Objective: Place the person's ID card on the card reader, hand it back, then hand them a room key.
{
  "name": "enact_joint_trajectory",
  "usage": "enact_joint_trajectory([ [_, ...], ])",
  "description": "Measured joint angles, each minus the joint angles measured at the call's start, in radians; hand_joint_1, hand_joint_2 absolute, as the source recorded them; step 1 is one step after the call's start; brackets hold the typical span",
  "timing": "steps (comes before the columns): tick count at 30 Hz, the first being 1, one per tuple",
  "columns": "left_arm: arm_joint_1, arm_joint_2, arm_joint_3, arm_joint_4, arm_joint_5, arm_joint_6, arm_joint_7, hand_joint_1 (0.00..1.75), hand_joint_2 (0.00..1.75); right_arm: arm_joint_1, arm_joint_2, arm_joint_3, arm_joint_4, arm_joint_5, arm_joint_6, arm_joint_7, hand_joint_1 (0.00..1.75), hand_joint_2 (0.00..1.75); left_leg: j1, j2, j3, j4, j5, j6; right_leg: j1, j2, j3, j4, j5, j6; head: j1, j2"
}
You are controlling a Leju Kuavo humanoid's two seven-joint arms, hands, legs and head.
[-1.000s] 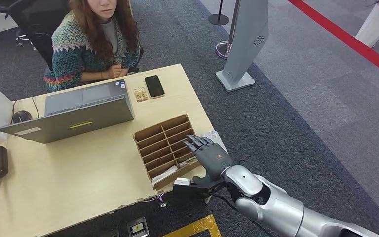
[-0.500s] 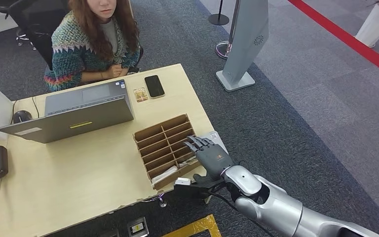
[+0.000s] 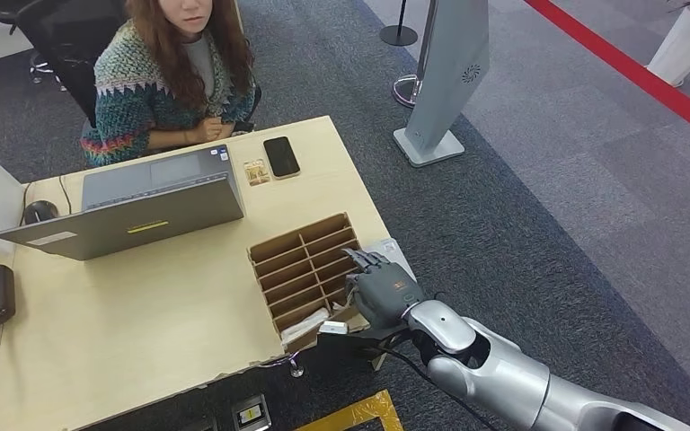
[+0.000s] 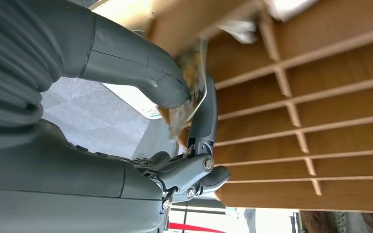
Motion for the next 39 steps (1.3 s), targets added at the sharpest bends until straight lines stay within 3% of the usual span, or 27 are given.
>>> enact_joint_trajectory([
  [3, 0.001, 0.000, 0.000, 0.000, 0.003, 0.002, 0.000, 0.00, 0.00, 0.000, 0.000, 0.000, 0.001, -0.003, -0.003, 0.001, 1.20, 1.75, 0.000, 0.000, 0.000, 0.000, 0.000, 0.000, 0.000, 0.000, 0.000, 0.000, 0.000, 0.000, 0.000, 0.000],
  [5, 0.001, 0.000, 0.000, 0.000, 0.003, 0.003, 0.000, 0.00, 0.00, 0.002, 0.000, 0.000, 0.001, -0.007, -0.009, 0.002, 1.11, 1.75, 0.000, 0.000, 0.000, 0.000, 0.000, 0.000, 0.000, 0.000, 0.000, 0.000, 0.000, 0.000, 0.000, 0.000],
  [9, 0.003, -0.003, 0.000, -0.002, 0.002, 0.002, 0.000, 0.00, 0.00, 0.006, 0.000, 0.000, 0.002, -0.010, -0.021, 0.003, 1.23, 1.75, 0.000, 0.000, 0.000, 0.000, 0.000, 0.000, 0.000, 0.000, 0.000, 0.000, 0.000, 0.000, 0.000, 0.000],
  [13, 0.006, -0.006, 0.000, -0.002, 0.001, 0.001, 0.000, 0.00, 0.00, 0.011, 0.000, 0.000, 0.004, -0.005, -0.034, 0.003, 1.25, 1.75, 0.000, 0.000, 0.000, 0.000, 0.000, 0.000, 0.000, 0.000, 0.000, 0.000, 0.000, 0.000, 0.000, 0.000],
  [26, 0.006, -0.008, 0.000, -0.002, 0.001, 0.000, 0.000, 0.00, 0.00, 0.013, 0.001, -0.001, 0.007, 0.009, -0.051, -0.007, 1.74, 1.75, 0.000, 0.000, 0.000, 0.000, 0.000, 0.000, 0.000, 0.000, 0.000, 0.000, 0.000, 0.000, 0.000, 0.000],
  [39, 0.004, -0.012, -0.001, -0.002, -0.018, -0.004, 0.000, 0.00, 0.00, -0.014, 0.000, -0.031, -0.011, 0.077, -0.036, -0.033, 1.75, 1.75, 0.000, 0.000, 0.000, 0.000, 0.000, 0.000, 0.000, 0.000, 0.000, 0.000, 0.000, 0.000, 0.000, 0.000],
])
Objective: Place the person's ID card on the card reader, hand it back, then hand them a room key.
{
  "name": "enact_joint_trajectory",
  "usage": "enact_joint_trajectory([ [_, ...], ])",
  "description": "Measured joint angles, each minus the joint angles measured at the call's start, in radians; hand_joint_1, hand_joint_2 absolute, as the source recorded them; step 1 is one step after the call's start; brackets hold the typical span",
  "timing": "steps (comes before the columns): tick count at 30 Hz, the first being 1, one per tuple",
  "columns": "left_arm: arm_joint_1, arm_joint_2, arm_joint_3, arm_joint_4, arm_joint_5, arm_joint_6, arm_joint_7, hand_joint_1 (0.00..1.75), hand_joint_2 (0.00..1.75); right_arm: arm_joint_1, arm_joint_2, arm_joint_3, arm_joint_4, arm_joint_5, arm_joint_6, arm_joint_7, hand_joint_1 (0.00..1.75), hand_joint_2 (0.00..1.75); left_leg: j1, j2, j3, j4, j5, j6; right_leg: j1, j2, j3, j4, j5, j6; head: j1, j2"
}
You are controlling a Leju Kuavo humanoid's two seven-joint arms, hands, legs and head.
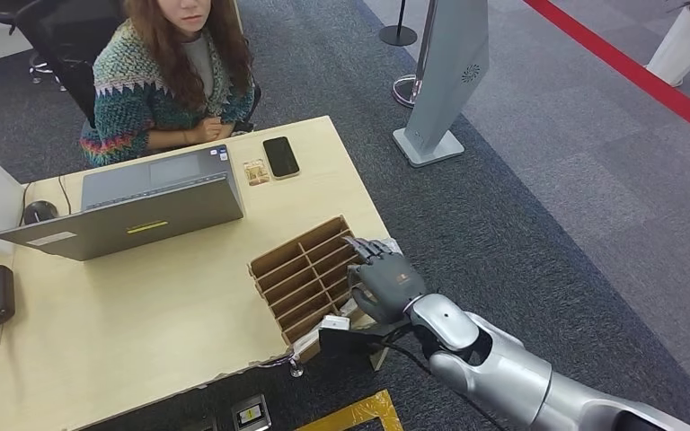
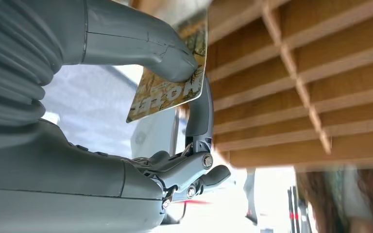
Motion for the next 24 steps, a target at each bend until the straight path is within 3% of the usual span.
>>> enact_joint_trajectory([
  [10, -0.026, -0.002, -0.002, 0.000, -0.026, -0.003, 0.005, 0.00, 0.00, -0.179, -0.016, -0.058, -0.111, 0.031, 0.142, -0.042, 1.75, 1.75, 0.000, 0.000, 0.000, 0.000, 0.001, 0.000, 0.000, 0.000, 0.000, 0.000, 0.001, 0.000, 0.000, 0.000],
  [24, -0.051, -0.011, -0.013, -0.005, -0.068, -0.022, 0.031, 0.00, 0.00, -0.494, -0.015, -0.011, -0.108, -0.120, 0.278, -0.083, 1.75, 1.75, 0.000, 0.000, -0.001, 0.000, 0.001, 0.000, 0.000, 0.000, 0.000, 0.001, 0.000, 0.000, 0.000, 0.000],
])
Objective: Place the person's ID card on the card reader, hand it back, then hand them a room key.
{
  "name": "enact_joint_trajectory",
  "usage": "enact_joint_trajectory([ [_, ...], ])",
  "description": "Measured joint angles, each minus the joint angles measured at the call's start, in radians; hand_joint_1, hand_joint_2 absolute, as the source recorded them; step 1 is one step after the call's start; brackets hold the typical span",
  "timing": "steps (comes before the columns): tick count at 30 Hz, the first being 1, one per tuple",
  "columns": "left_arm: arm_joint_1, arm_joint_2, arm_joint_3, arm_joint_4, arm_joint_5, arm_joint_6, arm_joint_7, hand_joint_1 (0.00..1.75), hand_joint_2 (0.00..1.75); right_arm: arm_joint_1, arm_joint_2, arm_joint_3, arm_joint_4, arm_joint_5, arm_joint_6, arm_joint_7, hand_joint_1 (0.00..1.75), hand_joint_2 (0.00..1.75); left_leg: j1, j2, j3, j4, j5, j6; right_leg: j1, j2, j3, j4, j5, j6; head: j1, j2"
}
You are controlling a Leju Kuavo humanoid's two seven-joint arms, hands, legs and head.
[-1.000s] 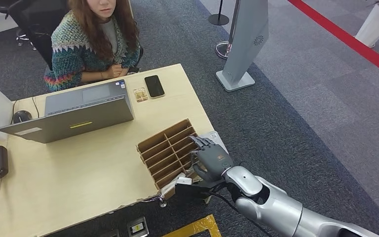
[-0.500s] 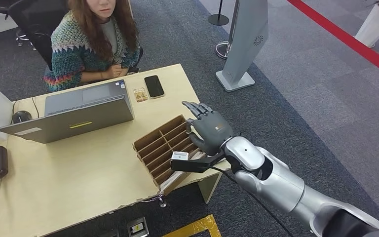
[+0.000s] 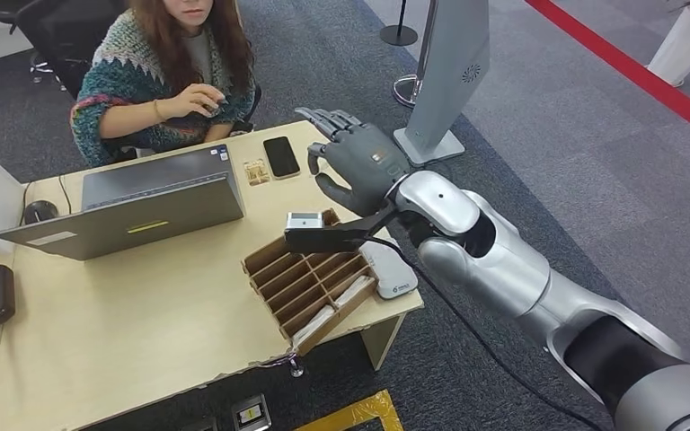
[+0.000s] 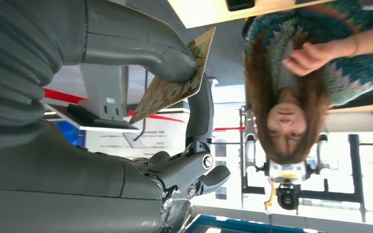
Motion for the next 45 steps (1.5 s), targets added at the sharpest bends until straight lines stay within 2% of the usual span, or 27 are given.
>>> enact_joint_trajectory([
  [6, -0.022, 0.000, -0.015, 0.000, -0.040, -0.022, 0.033, 0.00, 0.00, -0.157, 0.063, 0.088, 0.149, -0.077, 0.003, -0.041, 1.75, 1.75, 0.000, -0.002, -0.001, 0.000, 0.001, 0.000, 0.000, -0.001, 0.000, 0.001, 0.000, 0.000, 0.000, 0.000],
  [14, -0.043, 0.000, -0.026, 0.000, -0.065, -0.019, 0.052, 0.00, 0.00, -0.332, 0.206, 0.205, 0.463, -0.114, -0.087, -0.088, 1.75, 1.75, 0.001, -0.004, -0.002, 0.000, 0.002, -0.001, 0.001, -0.002, 0.000, 0.001, 0.000, 0.000, 0.000, 0.000],
  [18, -0.044, 0.000, -0.028, -0.001, -0.069, -0.025, 0.063, 0.00, 0.00, -0.394, 0.278, 0.239, 0.618, -0.133, -0.148, -0.101, 1.75, 1.75, 0.001, -0.004, -0.002, 0.000, 0.002, -0.001, 0.001, -0.002, -0.001, 0.001, 0.000, 0.000, 0.000, 0.000],
  [24, -0.041, 0.001, -0.028, 0.000, -0.066, -0.029, 0.066, 0.00, 0.00, -0.448, 0.356, 0.273, 0.802, -0.147, -0.180, -0.119, 1.75, 1.75, 0.001, -0.004, -0.002, 0.000, 0.002, -0.001, 0.001, -0.002, -0.001, 0.001, 0.000, 0.000, 0.000, 0.000],
  [26, -0.040, 0.001, -0.028, 0.000, -0.066, -0.027, 0.066, 0.00, 0.00, -0.454, 0.375, 0.281, 0.847, -0.146, -0.189, -0.127, 1.60, 1.75, 0.001, -0.004, -0.001, 0.000, 0.002, -0.001, 0.001, -0.002, -0.001, 0.001, 0.000, 0.000, 0.000, 0.000],
  [28, -0.037, 0.001, -0.028, 0.000, -0.065, -0.025, 0.066, 0.00, 0.00, -0.456, 0.390, 0.289, 0.885, -0.144, -0.195, -0.133, 0.73, 1.75, 0.001, -0.004, -0.001, 0.000, 0.002, -0.001, 0.001, -0.002, -0.001, 0.001, 0.000, 0.000, 0.000, 0.000],
  [30, -0.035, 0.001, -0.028, 0.000, -0.064, -0.024, 0.066, 0.00, 0.00, -0.457, 0.403, 0.297, 0.919, -0.142, -0.198, -0.137, 0.00, 1.75, 0.001, -0.004, -0.001, 0.000, 0.002, -0.001, 0.001, -0.002, -0.001, 0.001, 0.000, 0.000, 0.000, 0.000],
  [34, -0.030, 0.001, -0.028, 0.000, -0.062, -0.022, 0.066, 0.00, 0.00, -0.459, 0.426, 0.311, 0.972, -0.135, -0.213, -0.144, 0.00, 1.75, 0.001, -0.004, -0.001, 0.000, 0.002, -0.001, 0.001, -0.002, -0.001, 0.001, 0.000, 0.000, 0.000, 0.000],
  [38, -0.026, 0.001, -0.028, 0.000, -0.057, -0.017, 0.065, 0.00, 0.00, -0.466, 0.440, 0.322, 1.006, -0.125, -0.279, -0.141, 0.00, 1.75, 0.001, -0.004, -0.001, 0.000, 0.002, -0.001, 0.001, -0.002, -0.001, 0.001, 0.000, 0.000, 0.000, 0.000],
  [42, -0.018, 0.001, -0.027, 0.000, -0.052, -0.007, 0.057, 0.00, 0.00, -0.480, 0.436, 0.323, 1.006, -0.082, -0.347, -0.098, 0.00, 0.00, 0.001, -0.003, -0.001, 0.000, 0.002, -0.001, 0.001, -0.001, -0.001, 0.001, 0.000, 0.000, 0.000, 0.000],
  [45, -0.008, 0.001, -0.025, 0.000, -0.038, 0.012, 0.042, 0.00, 0.00, -0.484, 0.408, 0.313, 0.965, 0.004, -0.424, -0.020, 0.00, 0.00, 0.001, -0.002, 0.000, 0.001, 0.002, -0.001, 0.001, 0.000, -0.001, 0.001, 0.000, 0.000, 0.000, 0.000],
])
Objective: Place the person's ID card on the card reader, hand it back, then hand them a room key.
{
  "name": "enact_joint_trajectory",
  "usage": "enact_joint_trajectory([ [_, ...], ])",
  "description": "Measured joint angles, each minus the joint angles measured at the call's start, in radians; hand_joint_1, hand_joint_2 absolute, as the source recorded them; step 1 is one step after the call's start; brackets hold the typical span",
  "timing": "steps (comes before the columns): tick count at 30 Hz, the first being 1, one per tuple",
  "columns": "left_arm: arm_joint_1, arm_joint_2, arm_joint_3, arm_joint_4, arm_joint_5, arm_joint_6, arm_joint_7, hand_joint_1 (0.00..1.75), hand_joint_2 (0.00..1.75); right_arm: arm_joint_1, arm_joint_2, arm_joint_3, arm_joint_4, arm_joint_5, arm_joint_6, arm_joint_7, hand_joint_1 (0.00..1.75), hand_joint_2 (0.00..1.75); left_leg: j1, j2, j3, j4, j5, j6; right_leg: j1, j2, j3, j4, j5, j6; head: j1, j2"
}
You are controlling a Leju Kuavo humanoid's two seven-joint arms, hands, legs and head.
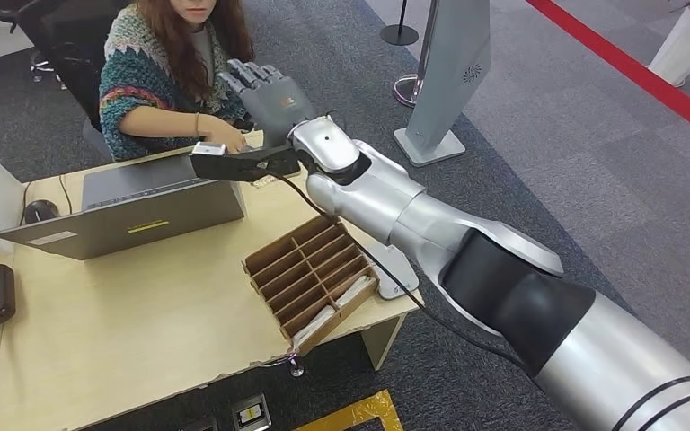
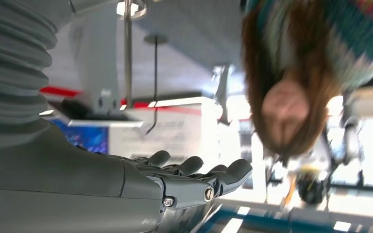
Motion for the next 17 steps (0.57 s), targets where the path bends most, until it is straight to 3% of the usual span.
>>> enact_joint_trajectory([
  [6, 0.031, 0.000, 0.018, 0.000, 0.024, 0.052, -0.024, 0.00, 0.00, 0.032, -0.136, -0.098, -0.190, 0.230, -0.190, 0.143, 0.00, 0.00, 0.000, 0.000, 0.001, 0.001, -0.001, 0.000, 0.000, -0.001, 0.001, -0.001, 0.000, 0.000, 0.000, 0.000],
  [12, 0.059, 0.000, 0.039, 0.000, 0.047, 0.073, -0.036, 0.00, 0.00, 0.208, -0.308, -0.333, -0.410, 0.337, -0.348, 0.215, 0.00, 0.00, 0.000, 0.000, 0.002, 0.003, -0.003, 0.002, 0.000, -0.001, 0.003, -0.002, 0.000, 0.000, 0.000, 0.000],
  [16, 0.074, 0.000, 0.055, 0.002, 0.055, 0.077, -0.038, 0.00, 0.00, 0.396, -0.352, -0.570, -0.553, 0.346, -0.356, 0.105, 0.00, 1.75, 0.000, 0.001, 0.002, 0.003, -0.003, 0.001, 0.000, 0.000, 0.003, -0.002, 0.000, 0.000, 0.000, 0.000],
  [17, 0.075, 0.000, 0.057, 0.003, 0.056, 0.077, -0.038, 0.00, 0.00, 0.420, -0.354, -0.603, -0.570, 0.344, -0.356, 0.084, 0.00, 1.75, 0.000, 0.001, 0.002, 0.003, -0.004, 0.001, 0.000, 0.000, 0.003, -0.002, 0.000, 0.000, 0.000, 0.000],
])
